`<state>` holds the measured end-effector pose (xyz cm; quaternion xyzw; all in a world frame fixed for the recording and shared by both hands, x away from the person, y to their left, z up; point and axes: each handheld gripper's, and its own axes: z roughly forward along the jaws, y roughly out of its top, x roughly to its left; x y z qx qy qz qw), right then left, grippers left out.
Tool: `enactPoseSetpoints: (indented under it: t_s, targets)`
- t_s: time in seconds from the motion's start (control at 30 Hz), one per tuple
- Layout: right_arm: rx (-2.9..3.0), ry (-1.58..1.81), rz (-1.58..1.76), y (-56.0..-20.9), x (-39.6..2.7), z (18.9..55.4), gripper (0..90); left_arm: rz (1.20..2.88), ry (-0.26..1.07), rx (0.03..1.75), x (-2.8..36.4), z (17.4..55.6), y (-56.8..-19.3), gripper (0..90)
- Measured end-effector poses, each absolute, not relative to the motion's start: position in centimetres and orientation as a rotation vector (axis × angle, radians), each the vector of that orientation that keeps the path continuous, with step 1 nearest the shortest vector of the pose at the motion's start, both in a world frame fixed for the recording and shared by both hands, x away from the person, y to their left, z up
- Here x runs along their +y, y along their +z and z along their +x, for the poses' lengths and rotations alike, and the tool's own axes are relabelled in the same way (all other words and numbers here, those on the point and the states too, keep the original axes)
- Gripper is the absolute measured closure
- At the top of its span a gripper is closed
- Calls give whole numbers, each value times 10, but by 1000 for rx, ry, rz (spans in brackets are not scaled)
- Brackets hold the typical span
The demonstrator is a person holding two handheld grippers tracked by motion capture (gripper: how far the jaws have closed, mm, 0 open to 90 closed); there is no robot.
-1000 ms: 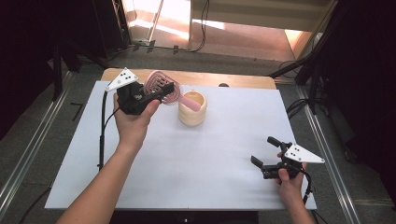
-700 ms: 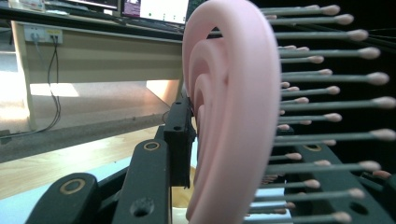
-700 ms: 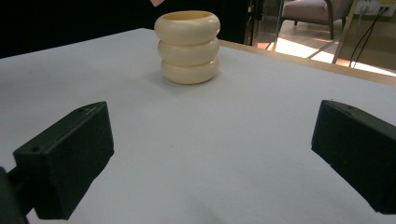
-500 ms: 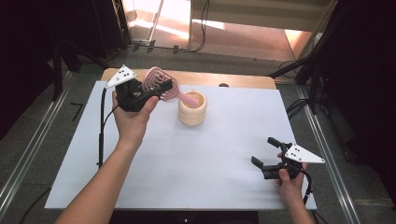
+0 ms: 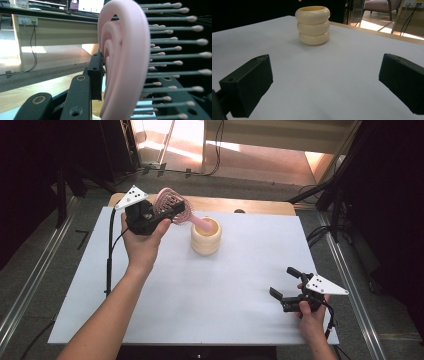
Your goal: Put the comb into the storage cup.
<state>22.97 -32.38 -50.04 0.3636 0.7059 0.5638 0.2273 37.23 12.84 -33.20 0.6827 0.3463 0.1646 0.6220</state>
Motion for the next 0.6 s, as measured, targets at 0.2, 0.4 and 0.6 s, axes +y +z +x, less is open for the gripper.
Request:
enactPoseSetpoints:
  t_s: [0.2,0.4,0.6]
  targets:
    - [1943,1558,1001,-500,-324,230,0,1574,381,808,126,379,-335,639]
    - [1944,1562,1007,-500,-325,229,0,1575,373,817,123,385,-341,639]
    - [1939,1564,1006,-500,-326,229,0,1579,376,828,122,390,-345,639]
